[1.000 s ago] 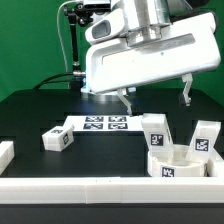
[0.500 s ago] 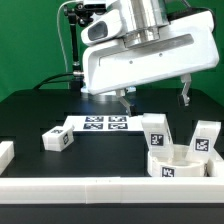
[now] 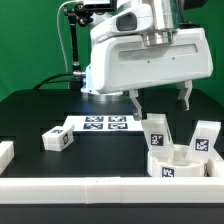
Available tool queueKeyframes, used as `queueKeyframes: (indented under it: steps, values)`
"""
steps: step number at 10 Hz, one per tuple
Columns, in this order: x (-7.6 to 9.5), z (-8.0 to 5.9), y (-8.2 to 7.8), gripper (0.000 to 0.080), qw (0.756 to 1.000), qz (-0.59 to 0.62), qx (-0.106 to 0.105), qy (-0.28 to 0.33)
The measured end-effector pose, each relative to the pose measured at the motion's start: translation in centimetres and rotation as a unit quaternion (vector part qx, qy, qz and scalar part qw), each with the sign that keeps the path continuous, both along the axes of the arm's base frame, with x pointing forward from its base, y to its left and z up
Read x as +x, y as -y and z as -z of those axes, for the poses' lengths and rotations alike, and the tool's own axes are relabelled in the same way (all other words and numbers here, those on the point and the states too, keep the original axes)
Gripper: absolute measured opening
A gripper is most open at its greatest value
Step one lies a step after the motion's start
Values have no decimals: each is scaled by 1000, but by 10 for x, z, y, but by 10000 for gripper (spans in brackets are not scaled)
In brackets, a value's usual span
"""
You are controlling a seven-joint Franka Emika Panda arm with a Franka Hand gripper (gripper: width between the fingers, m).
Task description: Assemble stool
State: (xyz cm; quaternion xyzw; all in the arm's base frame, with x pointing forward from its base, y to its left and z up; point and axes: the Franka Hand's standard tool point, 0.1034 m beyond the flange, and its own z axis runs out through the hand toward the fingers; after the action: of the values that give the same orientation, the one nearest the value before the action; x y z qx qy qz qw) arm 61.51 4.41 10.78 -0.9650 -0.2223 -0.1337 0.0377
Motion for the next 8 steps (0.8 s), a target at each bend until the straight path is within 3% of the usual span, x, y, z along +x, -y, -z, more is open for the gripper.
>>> queueKeyframes:
  steps: [3,4,8]
  values:
    - [0,1,1,649,995,-92,-27,10]
    - [-2,3,-2,649,986,-161,-49,12]
    - [-6,16,-10,649,945,-315,-90,8]
